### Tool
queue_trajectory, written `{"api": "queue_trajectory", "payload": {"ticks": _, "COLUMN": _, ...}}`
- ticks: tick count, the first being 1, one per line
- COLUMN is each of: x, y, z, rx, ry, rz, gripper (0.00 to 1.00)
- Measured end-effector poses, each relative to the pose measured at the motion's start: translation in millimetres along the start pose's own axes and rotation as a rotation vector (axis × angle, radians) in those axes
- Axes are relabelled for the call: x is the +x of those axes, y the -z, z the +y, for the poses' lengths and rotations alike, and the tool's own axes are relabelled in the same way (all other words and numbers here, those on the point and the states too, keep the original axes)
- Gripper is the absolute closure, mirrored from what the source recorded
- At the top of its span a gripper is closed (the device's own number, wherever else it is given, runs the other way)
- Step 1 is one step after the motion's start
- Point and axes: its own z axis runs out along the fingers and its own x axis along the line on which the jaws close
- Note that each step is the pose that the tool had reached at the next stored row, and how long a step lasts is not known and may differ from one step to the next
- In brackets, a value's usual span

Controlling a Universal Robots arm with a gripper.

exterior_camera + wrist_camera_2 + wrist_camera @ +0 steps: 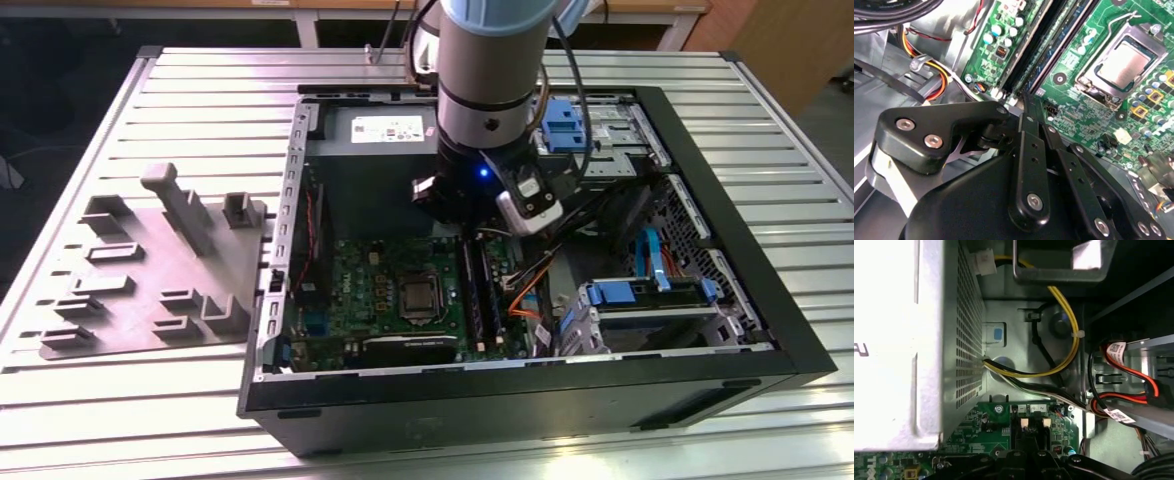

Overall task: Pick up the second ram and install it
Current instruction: 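Press down the second ram until it locks into place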

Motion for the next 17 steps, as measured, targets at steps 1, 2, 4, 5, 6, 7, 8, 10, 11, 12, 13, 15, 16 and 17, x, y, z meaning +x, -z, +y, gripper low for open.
{"api": "queue_trajectory", "payload": {"ticks": 1, "x": -0.1, "y": 1.5, "z": 0.1, "rx": -0.0001, "ry": 0.000, "rz": 0.0000, "gripper": 0.90}}
{"api": "queue_trajectory", "payload": {"ticks": 2, "x": -0.2, "y": 3.0, "z": 0.2, "rx": -0.0001, "ry": 0.000, "rz": 0.0000, "gripper": 0.90}}
{"api": "queue_trajectory", "payload": {"ticks": 4, "x": -0.3, "y": 5.9, "z": 0.4, "rx": 0.0000, "ry": 0.000, "rz": 0.0000, "gripper": 0.90}}
{"api": "queue_trajectory", "payload": {"ticks": 5, "x": -0.3, "y": 6.3, "z": 0.4, "rx": -0.0001, "ry": 0.000, "rz": 0.0000, "gripper": 0.90}}
{"api": "queue_trajectory", "payload": {"ticks": 6, "x": -0.4, "y": 6.3, "z": 0.4, "rx": -0.0001, "ry": 0.000, "rz": 0.0000, "gripper": 0.90}}
{"api": "queue_trajectory", "payload": {"ticks": 7, "x": -0.4, "y": 6.3, "z": 0.4, "rx": -0.0003, "ry": 0.000, "rz": -0.0001, "gripper": 0.90}}
{"api": "queue_trajectory", "payload": {"ticks": 8, "x": -0.3, "y": 6.4, "z": 0.4, "rx": -0.0002, "ry": 0.000, "rz": -0.0001, "gripper": 0.90}}
{"api": "queue_trajectory", "payload": {"ticks": 10, "x": -0.5, "y": 6.6, "z": -1.7, "rx": 0.0002, "ry": 0.000, "rz": 0.0001, "gripper": 0.90}}
{"api": "queue_trajectory", "payload": {"ticks": 11, "x": -0.5, "y": 6.6, "z": -3.2, "rx": 0.0000, "ry": 0.000, "rz": 0.0000, "gripper": 0.90}}
{"api": "queue_trajectory", "payload": {"ticks": 12, "x": -0.5, "y": 6.7, "z": -5.3, "rx": 0.0000, "ry": 0.000, "rz": 0.0000, "gripper": 0.90}}
{"api": "queue_trajectory", "payload": {"ticks": 13, "x": -0.6, "y": 6.9, "z": -8.0, "rx": 0.0001, "ry": 0.000, "rz": 0.0001, "gripper": 0.90}}
{"api": "queue_trajectory", "payload": {"ticks": 15, "x": -0.8, "y": 7.2, "z": -14.2, "rx": 0.0000, "ry": 0.000, "rz": 0.0001, "gripper": 0.90}}
{"api": "queue_trajectory", "payload": {"ticks": 16, "x": -0.9, "y": 7.4, "z": -17.5, "rx": 0.0001, "ry": 0.000, "rz": 0.0000, "gripper": 0.90}}
{"api": "queue_trajectory", "payload": {"ticks": 17, "x": -1.0, "y": 7.6, "z": -21.0, "rx": 0.0000, "ry": 0.000, "rz": 0.0000, "gripper": 0.90}}
